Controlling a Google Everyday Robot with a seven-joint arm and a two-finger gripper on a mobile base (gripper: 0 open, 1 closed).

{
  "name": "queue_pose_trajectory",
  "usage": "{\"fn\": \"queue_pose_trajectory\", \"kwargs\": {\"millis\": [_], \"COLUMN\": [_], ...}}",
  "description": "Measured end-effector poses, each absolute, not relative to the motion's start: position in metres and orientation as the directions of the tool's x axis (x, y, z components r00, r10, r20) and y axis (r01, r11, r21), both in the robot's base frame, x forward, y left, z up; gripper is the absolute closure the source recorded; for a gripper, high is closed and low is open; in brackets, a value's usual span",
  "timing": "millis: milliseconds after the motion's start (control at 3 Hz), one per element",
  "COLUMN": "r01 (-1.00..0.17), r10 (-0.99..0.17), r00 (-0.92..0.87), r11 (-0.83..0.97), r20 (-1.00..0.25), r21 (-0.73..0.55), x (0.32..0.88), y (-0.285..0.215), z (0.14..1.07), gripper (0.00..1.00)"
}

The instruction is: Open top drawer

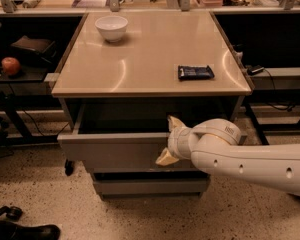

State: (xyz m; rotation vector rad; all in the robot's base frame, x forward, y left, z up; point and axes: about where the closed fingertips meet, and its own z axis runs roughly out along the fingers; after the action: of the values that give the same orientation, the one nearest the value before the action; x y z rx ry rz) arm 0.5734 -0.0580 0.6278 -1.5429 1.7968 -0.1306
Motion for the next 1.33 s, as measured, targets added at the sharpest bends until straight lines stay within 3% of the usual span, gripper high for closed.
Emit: {"fn": "queue_pose_trajectory", "kwargs": {"millis": [1000,1333], "r01": [-0.808,-0.808], "r10": [-0.885,-0.885], "r00": [0.009,0.009], "r11": [0.268,0.268], "r20": [-0.466,-0.466], "r21": [-0.524,-0.524], "x": [0.5734,0.5734], "y": [-0.0580,-0.0580], "z": [0.6278,0.6279], "gripper": [0.89,1.00]}}
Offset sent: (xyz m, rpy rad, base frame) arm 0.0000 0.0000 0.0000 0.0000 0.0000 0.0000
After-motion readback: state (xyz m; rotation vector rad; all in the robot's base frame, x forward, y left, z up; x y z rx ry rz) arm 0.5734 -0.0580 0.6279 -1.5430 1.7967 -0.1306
